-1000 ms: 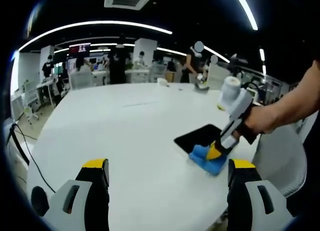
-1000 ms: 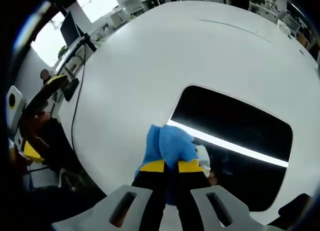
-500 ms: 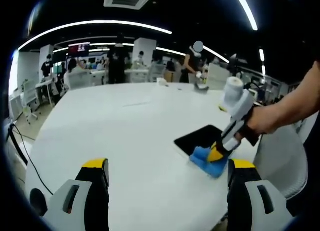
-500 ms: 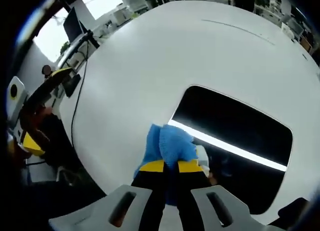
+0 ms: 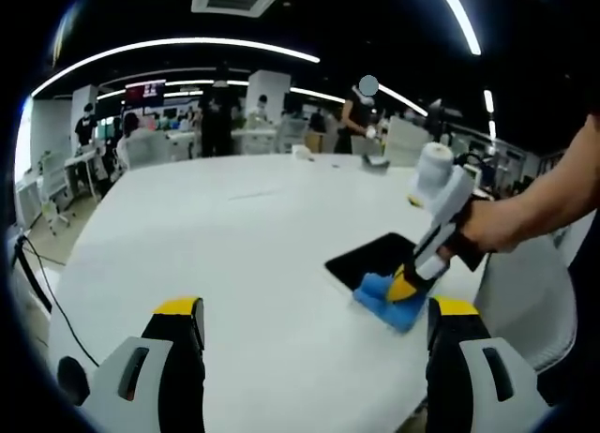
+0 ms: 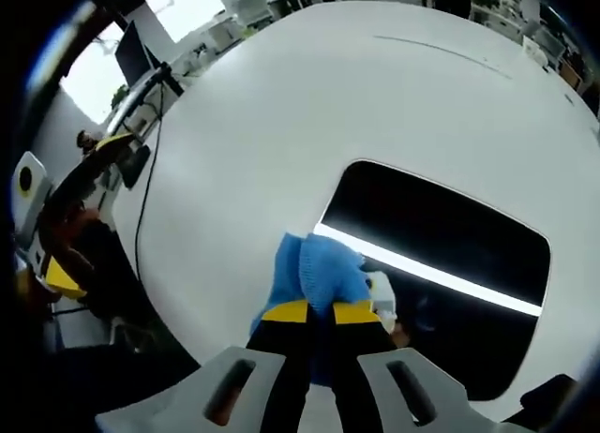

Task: Wipe the mirror surface with the cleaning cloth until all visible marks leave the cleaned area.

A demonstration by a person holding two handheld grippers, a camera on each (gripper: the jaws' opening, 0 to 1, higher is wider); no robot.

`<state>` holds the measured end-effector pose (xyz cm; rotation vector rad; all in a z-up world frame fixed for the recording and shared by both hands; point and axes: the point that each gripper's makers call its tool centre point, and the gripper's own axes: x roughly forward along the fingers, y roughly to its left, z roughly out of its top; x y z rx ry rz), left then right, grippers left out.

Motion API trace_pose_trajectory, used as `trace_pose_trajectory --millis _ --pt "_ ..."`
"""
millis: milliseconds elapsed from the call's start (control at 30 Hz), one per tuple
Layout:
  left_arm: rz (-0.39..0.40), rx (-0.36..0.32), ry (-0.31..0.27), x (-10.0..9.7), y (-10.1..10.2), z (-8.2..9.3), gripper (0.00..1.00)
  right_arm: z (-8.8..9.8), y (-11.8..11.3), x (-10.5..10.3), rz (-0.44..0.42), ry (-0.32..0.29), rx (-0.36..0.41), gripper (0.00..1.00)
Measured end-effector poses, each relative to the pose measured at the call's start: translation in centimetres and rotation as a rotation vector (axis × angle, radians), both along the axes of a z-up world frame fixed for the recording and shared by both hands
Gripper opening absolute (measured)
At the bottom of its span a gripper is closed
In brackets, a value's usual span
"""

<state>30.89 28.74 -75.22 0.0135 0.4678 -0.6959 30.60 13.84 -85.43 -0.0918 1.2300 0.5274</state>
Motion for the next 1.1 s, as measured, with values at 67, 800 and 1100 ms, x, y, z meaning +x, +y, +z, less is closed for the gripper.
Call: trace_pose_trajectory --millis 67,800,1100 --pt "0.005 -0.001 0.001 0.0 0.1 0.0 1.0 0.1 0.0 0.3 0.003 -0.02 0.0 0.01" --pt "0.022 -0.004 0.004 -0.3 0.6 -0.2 1.0 0.1 -0.1 1.5 -0.049 -0.022 0.014 0.01" --pt "0.04 -0.009 -0.001 -0.5 1.1 0.1 1.0 0.0 0.1 3.0 -0.049 -0.023 0.006 0.01"
